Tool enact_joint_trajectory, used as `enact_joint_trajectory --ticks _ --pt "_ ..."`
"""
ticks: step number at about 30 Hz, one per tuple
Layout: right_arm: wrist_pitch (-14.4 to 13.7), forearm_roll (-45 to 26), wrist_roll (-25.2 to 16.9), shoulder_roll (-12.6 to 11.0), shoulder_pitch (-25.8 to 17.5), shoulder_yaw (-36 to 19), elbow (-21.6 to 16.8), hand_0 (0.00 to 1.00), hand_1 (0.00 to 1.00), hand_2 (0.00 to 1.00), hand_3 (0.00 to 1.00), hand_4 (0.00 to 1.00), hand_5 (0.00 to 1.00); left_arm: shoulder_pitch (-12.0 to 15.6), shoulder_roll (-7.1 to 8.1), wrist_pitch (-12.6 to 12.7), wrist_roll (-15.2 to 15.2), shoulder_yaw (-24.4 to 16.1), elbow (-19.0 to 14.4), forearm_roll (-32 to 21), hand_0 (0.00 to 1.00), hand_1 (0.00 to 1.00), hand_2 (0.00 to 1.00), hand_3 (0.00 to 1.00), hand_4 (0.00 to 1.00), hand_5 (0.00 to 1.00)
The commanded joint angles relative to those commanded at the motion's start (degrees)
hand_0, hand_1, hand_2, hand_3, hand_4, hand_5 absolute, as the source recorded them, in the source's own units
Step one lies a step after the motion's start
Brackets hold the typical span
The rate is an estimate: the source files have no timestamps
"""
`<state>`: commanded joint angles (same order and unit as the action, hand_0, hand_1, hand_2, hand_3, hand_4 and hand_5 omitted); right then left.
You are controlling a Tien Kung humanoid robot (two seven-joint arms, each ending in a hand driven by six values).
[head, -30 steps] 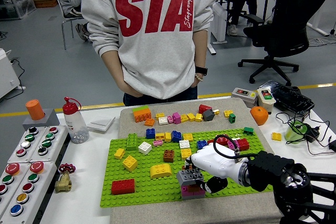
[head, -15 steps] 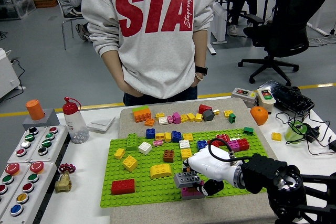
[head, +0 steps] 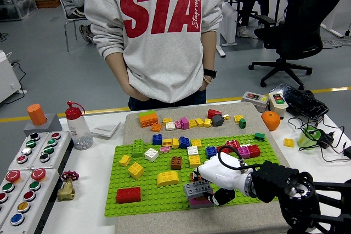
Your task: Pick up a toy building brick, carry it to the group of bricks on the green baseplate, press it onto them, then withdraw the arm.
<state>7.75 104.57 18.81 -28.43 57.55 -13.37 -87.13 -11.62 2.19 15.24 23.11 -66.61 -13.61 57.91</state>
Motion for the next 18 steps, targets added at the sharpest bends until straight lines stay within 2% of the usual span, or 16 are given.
enact_joint_trajectory --ticks 18 --pt "1.0 0.1 -0.3 0.1 -0.9 -1.3 0.6 0.617 0.637 0.699 0.769 0.606 0.270 0.5 -0.03 0.0 0.2 -0.2 -0.1 0.4 0.627 0.586 0.605 0.391 0.320 0.950"
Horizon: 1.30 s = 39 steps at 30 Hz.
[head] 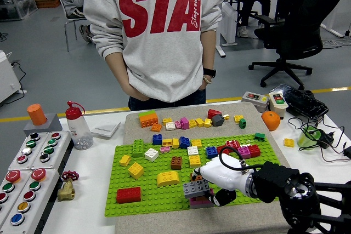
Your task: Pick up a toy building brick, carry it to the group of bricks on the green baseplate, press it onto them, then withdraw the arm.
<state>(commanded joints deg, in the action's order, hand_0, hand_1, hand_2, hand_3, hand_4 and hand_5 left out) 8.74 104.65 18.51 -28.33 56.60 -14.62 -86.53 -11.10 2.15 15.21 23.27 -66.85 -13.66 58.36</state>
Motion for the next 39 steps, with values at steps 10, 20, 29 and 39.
enact_joint_trajectory --ticks 10,20,29,39 --pt "0.1 -0.1 0.1 -0.2 -0.1 -0.3 -0.1 0.617 0.638 0.700 0.770 0.611 0.280 -0.1 0.04 0.0 -0.1 -0.1 0.0 0.0 0.627 0.587 0.604 0.391 0.310 0.939" --pt "-1.0 0.1 0.1 -0.5 -0.6 -2.0 -0.2 0.615 0.643 0.705 0.780 0.620 0.293 -0.1 0.03 0.0 0.0 -0.3 0.0 0.2 0.628 0.587 0.604 0.390 0.297 0.927" --pt "-2.0 0.5 0.2 -2.0 -2.2 -6.1 -0.1 0.616 0.647 0.720 0.783 0.623 0.296 -0.1 -0.04 -0.1 0.1 -0.5 0.0 0.5 0.627 0.587 0.604 0.390 0.297 0.926" --pt "-7.5 -2.4 0.6 -4.3 -7.2 -13.2 -0.4 0.612 0.643 0.709 0.760 0.586 0.282 -0.1 -0.09 -0.1 -0.1 -0.8 0.1 0.7 0.628 0.587 0.604 0.390 0.297 0.924"
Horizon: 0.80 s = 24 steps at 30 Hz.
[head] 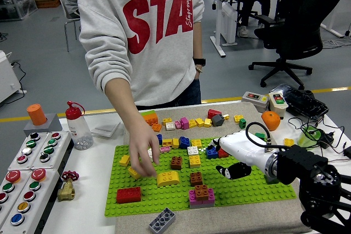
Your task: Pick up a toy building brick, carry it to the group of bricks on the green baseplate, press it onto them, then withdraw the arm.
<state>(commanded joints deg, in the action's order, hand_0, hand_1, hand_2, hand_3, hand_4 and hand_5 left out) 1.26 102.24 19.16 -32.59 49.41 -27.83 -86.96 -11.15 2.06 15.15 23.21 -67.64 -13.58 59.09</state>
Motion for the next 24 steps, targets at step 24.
enact_joint_trajectory --ticks 24 --pt "-10.6 -7.0 1.7 -0.7 -3.2 -3.0 -0.3 0.604 0.638 0.694 0.743 0.493 0.256 -0.3 -0.12 -0.2 -0.1 -0.5 0.1 0.7 0.628 0.587 0.605 0.392 0.300 0.926"
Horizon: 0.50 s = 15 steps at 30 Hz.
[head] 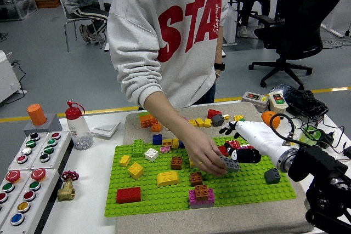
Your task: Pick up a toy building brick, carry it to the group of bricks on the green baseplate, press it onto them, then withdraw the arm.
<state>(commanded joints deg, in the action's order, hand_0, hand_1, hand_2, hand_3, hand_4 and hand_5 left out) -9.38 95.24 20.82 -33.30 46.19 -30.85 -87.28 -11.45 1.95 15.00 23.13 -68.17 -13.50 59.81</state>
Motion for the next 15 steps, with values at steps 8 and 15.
enact_joint_trajectory --ticks 8,15 --pt "0.0 0.0 0.1 0.0 -0.1 -0.7 0.1 0.603 0.637 0.694 0.737 0.475 0.231 -0.1 0.04 -0.1 0.1 -0.2 0.0 0.2 0.627 0.589 0.605 0.392 0.300 0.926" --pt "-0.3 0.2 0.2 0.0 -0.3 -1.1 0.6 0.603 0.639 0.692 0.736 0.433 0.217 -0.1 -0.02 -0.1 0.1 -0.2 0.0 0.2 0.627 0.590 0.605 0.393 0.302 0.925"
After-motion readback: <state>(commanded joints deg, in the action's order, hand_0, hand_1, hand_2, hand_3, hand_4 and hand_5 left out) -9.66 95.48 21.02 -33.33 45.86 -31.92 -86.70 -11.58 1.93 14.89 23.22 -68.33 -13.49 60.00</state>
